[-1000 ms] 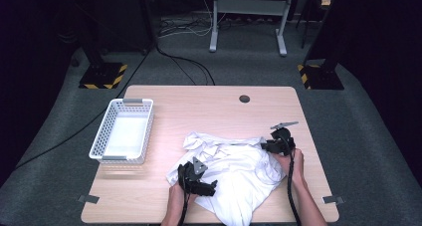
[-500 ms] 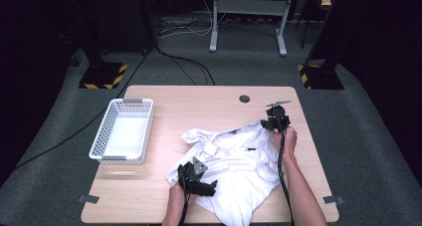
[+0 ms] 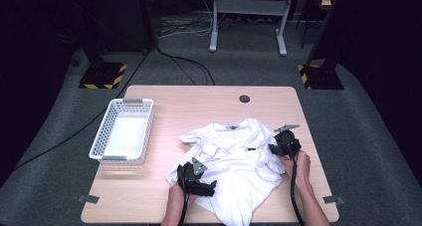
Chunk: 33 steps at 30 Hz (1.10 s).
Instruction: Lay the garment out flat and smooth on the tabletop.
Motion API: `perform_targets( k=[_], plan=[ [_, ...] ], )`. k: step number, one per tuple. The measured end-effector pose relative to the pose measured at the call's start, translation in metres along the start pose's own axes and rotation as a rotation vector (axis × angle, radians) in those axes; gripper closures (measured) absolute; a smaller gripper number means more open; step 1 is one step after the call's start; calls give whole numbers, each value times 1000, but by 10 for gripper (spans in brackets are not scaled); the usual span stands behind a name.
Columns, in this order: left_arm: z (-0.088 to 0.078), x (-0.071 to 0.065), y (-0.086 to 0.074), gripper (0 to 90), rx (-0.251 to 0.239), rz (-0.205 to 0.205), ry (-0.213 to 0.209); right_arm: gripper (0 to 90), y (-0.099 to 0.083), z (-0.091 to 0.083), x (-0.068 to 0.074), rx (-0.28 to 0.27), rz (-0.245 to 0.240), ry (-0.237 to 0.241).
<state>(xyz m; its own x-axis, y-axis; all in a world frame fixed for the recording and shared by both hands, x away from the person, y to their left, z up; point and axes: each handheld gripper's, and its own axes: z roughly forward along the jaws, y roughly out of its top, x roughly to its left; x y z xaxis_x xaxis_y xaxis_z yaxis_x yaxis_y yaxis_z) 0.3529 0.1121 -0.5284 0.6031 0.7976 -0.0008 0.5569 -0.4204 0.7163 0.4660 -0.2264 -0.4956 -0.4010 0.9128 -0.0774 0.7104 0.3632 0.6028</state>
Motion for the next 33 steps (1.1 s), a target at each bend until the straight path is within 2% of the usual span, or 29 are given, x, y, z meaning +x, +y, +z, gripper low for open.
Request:
perform_targets(
  k=[1, 2, 3, 5, 10, 12, 14, 15, 17, 19, 21, 23, 24, 26, 28, 30, 32, 33],
  plan=[
    [-1, 1, -1, 20, -1, 1, 0, 750, 0, 1, -3, -18, 6, 6],
    [-1, 2, -2, 20, -1, -1, 0, 815, 2, 2, -5, -32, 8, -9],
    [-2, 3, -2, 21, -1, 0, 1, 857, 4, 3, -8, -45, 14, -15],
    [-3, 4, -3, 21, -1, -2, 2, 883, 9, 5, -16, -60, 37, -27],
    [-4, 5, -4, 21, -1, 0, 1, 885, 19, 10, -44, -101, 109, -80],
    [-4, 6, -5, 20, -3, -1, 2, 880, 20, 11, -54, -109, 127, -115],
    [-5, 7, -5, 20, -2, -4, 4, 780, 19, 13, -61, -95, 152, -122],
    [-6, 8, -6, 21, -4, -9, 6, 731, 18, 13, -63, -86, 163, -106],
    [-6, 8, -6, 20, -4, -10, 11, 616, 15, 6, -60, -92, 172, -88],
    [-6, 8, -5, 20, 6, -11, 11, 571, 10, -8, -51, -126, 165, -51],
    [-7, 5, -2, 18, 10, -11, 2, 500, 4, -21, -36, -131, 142, -8],
    [-8, 0, 1, 11, -21, -6, -21, 487, -4, -31, -19, -138, 118, 44],
    [-7, -3, 3, 11, -22, 14, -14, 471, -9, -34, -11, -129, 105, 56],
    [-2, -8, 7, 7, -7, 48, 1, 467, -19, -34, 2, -102, 100, 68],
    [4, -7, 7, 6, 18, 57, -8, 488, -26, -29, 9, -82, 99, 66],
    [4, -3, 6, 1, 18, 42, -29, 515, -31, -22, 10, -66, 98, 39],
    [3, 2, 5, 0, 19, 38, -38, 507, -33, -14, 6, -48, 117, 45],
    [3, 3, 4, 0, 18, 37, -37, 514, -34, -13, 2, -60, 131, 56]
  ],
)
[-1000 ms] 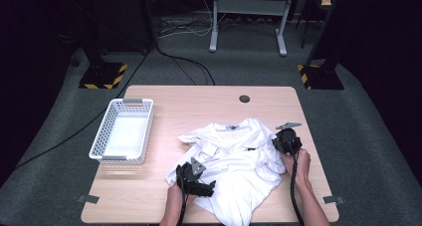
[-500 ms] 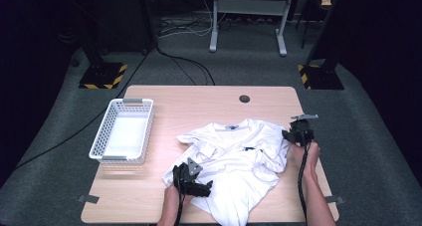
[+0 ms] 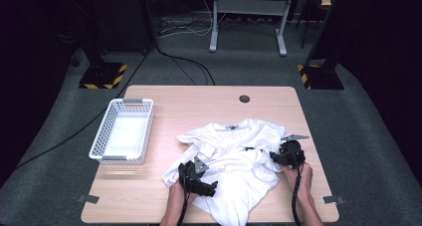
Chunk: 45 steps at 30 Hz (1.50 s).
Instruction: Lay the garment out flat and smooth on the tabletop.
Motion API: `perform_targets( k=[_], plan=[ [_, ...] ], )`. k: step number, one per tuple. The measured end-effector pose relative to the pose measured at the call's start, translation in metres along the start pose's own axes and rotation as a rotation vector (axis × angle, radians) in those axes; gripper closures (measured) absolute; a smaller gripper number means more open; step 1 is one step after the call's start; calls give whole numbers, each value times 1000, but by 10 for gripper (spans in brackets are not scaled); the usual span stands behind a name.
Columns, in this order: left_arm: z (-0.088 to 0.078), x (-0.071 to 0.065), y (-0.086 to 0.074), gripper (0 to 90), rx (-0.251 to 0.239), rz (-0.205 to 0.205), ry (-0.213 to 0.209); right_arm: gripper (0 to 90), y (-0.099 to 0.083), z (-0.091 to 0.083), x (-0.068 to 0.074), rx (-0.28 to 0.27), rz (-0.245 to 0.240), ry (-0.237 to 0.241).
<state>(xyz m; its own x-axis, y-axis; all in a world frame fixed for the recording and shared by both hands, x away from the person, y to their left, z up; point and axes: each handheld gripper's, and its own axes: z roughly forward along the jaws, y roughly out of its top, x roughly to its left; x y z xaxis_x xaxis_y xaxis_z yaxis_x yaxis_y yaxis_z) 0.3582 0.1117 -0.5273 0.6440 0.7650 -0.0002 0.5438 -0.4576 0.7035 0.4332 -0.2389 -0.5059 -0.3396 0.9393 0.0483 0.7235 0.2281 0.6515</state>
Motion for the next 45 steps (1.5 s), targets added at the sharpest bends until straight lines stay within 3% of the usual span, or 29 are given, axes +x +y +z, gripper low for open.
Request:
perform_targets(
  k=[7, 11, 15, 19, 21, 23, 26, 30, 31, 32, 34, 39, 45],
  plan=[
    [-6, 7, -7, 1, -7, -3, 2, 490, 9, 7, -20, -5, -1, -37],
    [-6, 8, -7, 0, -7, 1, 1, 461, 21, 17, -34, -1, 5, -27],
    [-6, 8, -7, 1, -11, -2, 2, 445, 32, 24, -38, 10, -3, -37],
    [-5, 9, -7, 1, -12, -6, 7, 457, 41, 28, -39, 11, -36, -112],
    [-5, 9, -7, 1, -14, -6, 9, 466, 42, 25, -44, 2, -14, -141],
    [-5, 9, -7, 1, -15, -7, 9, 487, 41, 19, -46, -22, -2, -140],
    [-5, 9, -7, 1, -15, -8, 10, 488, 39, 6, -43, -43, 13, -116],
    [-5, 9, -7, 1, -14, -9, 11, 490, 34, -4, -23, -30, -66, -69],
    [-5, 9, -7, 1, -14, -9, 11, 495, 34, -3, -19, -17, -85, -82],
    [-5, 9, -7, 1, -14, -9, 11, 509, 33, 1, -13, -2, -122, -104],
    [-5, 9, -7, 1, -15, -9, 11, 539, 34, 10, -10, 25, -141, -149],
    [-5, 9, -7, 1, -15, -10, 13, 811, 30, 15, -15, 21, -115, -161],
    [-5, 9, -7, 1, -15, -11, 13, 838, 16, -9, -31, -27, -64, -193]
  ],
)
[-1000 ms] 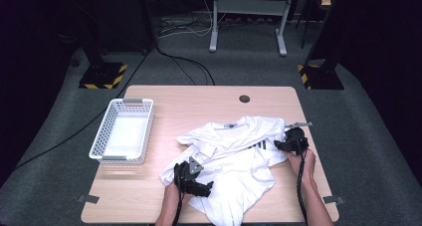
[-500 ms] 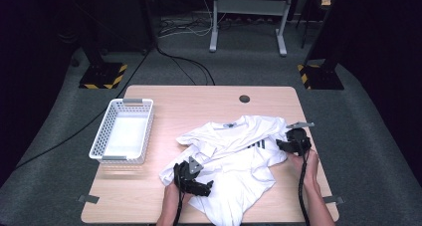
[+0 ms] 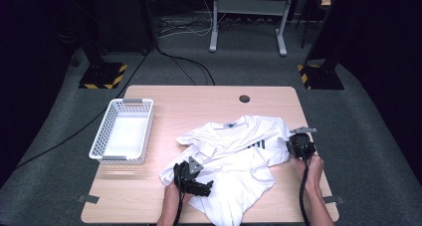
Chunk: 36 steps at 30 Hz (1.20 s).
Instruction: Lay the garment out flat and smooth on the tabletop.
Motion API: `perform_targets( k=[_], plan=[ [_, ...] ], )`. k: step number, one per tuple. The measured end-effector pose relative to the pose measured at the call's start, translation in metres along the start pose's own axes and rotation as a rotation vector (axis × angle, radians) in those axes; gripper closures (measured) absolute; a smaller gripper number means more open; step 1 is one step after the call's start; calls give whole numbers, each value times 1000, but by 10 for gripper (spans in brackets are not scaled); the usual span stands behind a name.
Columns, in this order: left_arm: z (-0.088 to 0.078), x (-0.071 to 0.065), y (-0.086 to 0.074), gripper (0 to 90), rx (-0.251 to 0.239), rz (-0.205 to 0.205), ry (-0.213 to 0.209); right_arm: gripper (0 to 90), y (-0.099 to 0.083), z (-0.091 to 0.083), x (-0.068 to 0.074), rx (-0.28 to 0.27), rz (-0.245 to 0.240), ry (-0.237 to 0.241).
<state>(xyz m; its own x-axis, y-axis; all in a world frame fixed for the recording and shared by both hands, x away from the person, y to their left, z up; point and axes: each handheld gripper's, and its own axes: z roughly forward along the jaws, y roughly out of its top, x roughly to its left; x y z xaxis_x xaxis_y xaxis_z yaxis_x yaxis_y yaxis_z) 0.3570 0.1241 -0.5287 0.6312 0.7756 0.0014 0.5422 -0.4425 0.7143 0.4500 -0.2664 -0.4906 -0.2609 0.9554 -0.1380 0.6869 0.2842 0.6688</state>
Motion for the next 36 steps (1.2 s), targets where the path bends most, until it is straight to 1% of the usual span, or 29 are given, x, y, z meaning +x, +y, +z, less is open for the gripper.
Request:
perform_targets(
  k=[4, 6, 7, 8, 10, 12, 13, 15, 17, 19, 21, 23, 25, 27, 28, 30, 32, 33, 35, 36],
  plan=[
    [0, 0, 0, 1, 0, 0, 0, 825, -20, -16, -18, -22, 77, -33],
    [0, 0, 0, 1, 0, 0, 0, 808, -32, -20, -26, -12, 114, -48],
    [0, 0, 0, 1, 1, -1, 0, 790, -37, -21, -29, -1, 122, -64],
    [0, 0, 0, 1, 0, 0, 0, 754, -42, -21, -34, 8, 138, -79],
    [0, 0, 0, 1, 0, 0, 0, 695, -48, -22, -43, 28, 178, -91],
    [0, 0, 0, 1, 0, -1, 0, 650, -51, -26, -50, 36, 203, -107],
    [0, 0, 0, 1, 0, -1, 1, 638, -51, -30, -53, 33, 209, -119],
    [0, 0, 0, 0, 0, -1, 1, 591, -49, -40, -55, 0, 219, -127],
    [0, 0, 0, 1, 0, -1, 1, 557, -45, -48, -54, -38, 217, -111],
    [0, 0, 0, 1, 1, -2, 1, 530, -37, -50, -49, -65, 191, -84],
    [0, 0, 0, 1, 1, -2, 2, 512, -26, -44, -45, -60, 170, -64],
    [0, 0, 0, 1, 0, -4, 3, 510, -17, -30, -44, -35, 159, -52],
    [0, 0, 0, 1, 0, -5, 4, 512, -8, -13, -43, 6, 144, -25],
    [0, 0, 0, 1, 0, -6, 4, 519, 2, 6, -43, 58, 112, -30],
    [0, 0, 0, 1, 0, -6, 4, 525, 7, 16, -45, 80, 112, -30],
    [0, 0, 0, 1, 0, -6, 4, 540, 15, 32, -52, 116, 131, -22],
    [0, 0, 0, 1, 0, -5, 4, 553, 23, 44, -58, 123, 165, -7],
    [0, 0, 0, 1, 0, -6, 5, 560, 27, 48, -60, 126, 162, -19],
    [0, 0, 0, 1, 0, -6, 4, 546, 35, 53, -62, 127, 146, -69],
    [0, 0, 0, 1, 0, -6, 4, 530, 37, 54, -64, 118, 154, -87]
  ],
)
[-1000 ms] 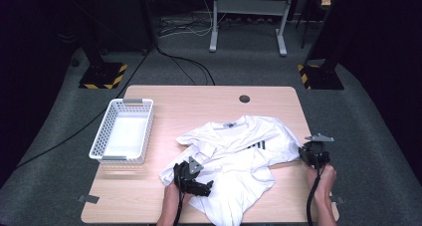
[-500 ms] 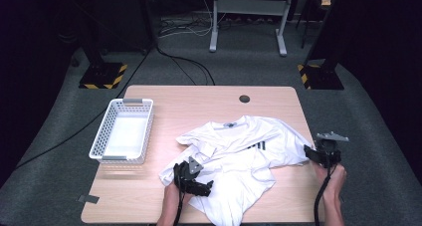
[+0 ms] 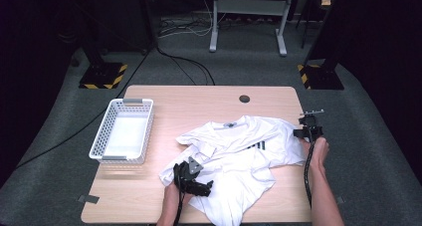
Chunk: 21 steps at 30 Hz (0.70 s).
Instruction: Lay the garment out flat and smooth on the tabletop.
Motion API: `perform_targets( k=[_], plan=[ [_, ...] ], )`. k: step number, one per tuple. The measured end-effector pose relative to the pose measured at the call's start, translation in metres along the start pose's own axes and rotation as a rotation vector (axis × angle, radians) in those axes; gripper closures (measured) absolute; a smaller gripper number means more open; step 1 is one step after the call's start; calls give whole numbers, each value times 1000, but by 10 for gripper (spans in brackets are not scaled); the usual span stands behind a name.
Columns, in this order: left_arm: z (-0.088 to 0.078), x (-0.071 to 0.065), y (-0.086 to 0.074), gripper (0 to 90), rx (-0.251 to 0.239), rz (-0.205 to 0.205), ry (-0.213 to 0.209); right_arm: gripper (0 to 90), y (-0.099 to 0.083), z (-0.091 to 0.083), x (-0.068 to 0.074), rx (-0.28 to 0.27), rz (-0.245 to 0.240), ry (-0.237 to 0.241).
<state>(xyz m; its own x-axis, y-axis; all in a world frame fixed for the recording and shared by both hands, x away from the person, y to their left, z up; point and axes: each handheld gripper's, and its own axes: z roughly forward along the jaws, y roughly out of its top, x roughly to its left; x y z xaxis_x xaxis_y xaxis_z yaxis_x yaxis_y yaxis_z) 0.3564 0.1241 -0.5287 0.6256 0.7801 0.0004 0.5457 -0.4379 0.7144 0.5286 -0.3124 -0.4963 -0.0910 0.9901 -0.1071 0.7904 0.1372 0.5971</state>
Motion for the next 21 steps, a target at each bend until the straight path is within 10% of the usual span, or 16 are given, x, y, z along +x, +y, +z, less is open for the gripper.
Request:
perform_targets(
  k=[5, 11, 21],
  plan=[
    [0, 0, 0, 1, 0, 0, 0, 471, -8, -27, -5, -96, 63, 83],
    [0, 0, 0, 1, 0, -1, 1, 331, -36, -39, 9, -97, 27, 245],
    [-1, -4, -1, 9, 0, -18, 16, 152, -25, 0, 10, -77, 15, 195]
  ],
)
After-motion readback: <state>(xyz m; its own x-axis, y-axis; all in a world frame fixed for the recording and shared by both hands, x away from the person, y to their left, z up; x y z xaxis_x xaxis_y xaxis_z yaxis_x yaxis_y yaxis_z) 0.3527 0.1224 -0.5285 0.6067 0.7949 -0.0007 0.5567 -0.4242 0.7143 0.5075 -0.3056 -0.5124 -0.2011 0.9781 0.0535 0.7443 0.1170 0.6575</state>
